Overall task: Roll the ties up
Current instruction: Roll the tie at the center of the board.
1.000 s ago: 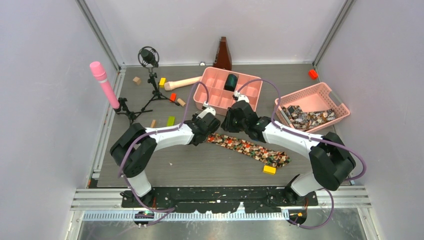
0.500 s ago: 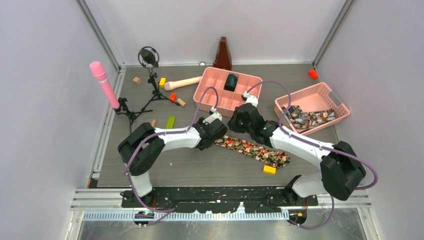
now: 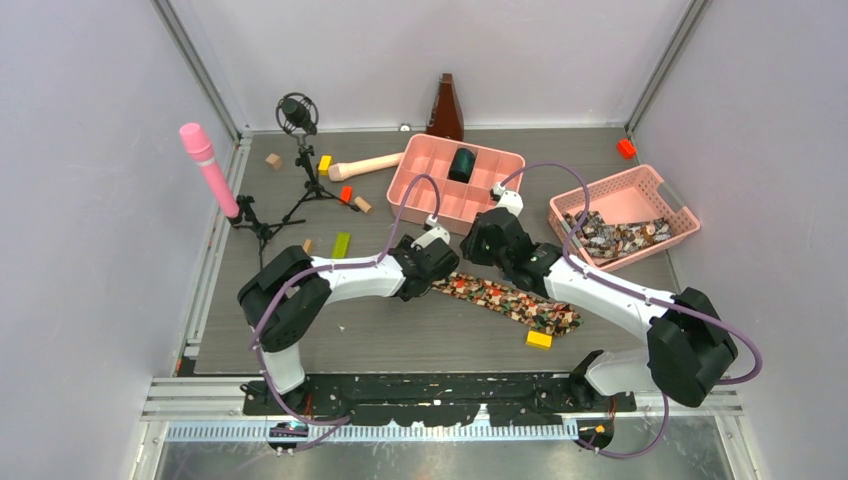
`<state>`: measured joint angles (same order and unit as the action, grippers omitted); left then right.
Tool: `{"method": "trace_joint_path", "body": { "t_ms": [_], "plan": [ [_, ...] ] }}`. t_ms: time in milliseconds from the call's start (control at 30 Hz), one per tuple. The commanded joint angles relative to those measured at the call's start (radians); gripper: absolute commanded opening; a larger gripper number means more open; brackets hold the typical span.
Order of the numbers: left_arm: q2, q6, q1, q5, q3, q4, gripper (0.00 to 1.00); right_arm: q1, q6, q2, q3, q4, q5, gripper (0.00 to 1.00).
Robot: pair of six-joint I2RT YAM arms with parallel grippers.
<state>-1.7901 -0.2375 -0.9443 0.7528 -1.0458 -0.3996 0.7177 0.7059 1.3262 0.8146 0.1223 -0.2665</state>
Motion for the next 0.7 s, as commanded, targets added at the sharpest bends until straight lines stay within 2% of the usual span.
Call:
{"method": "trace_joint_path", "body": {
  "t_ms": [0, 233, 400, 667],
  "plan": [
    [0.015, -0.048, -0.005, -0.073, -0.031, 0.006, 0.42, -0.005, 0.008, -0.040, -0.005, -0.011, -0.030, 0.27],
    [0.030, -0.069, -0.005, -0.134, -0.036, 0.014, 0.45, -0.004, 0.011, -0.037, -0.003, -0.011, -0.025, 0.28],
    [0.040, -0.085, -0.005, -0.151, -0.026, 0.033, 0.41, -0.005, 0.010, -0.035, -0.003, -0.010, -0.021, 0.28],
    [0.033, -0.095, 0.006, -0.161, -0.016, 0.048, 0.24, -0.004, 0.013, -0.026, -0.001, -0.010, -0.016, 0.28]
  ]
}}
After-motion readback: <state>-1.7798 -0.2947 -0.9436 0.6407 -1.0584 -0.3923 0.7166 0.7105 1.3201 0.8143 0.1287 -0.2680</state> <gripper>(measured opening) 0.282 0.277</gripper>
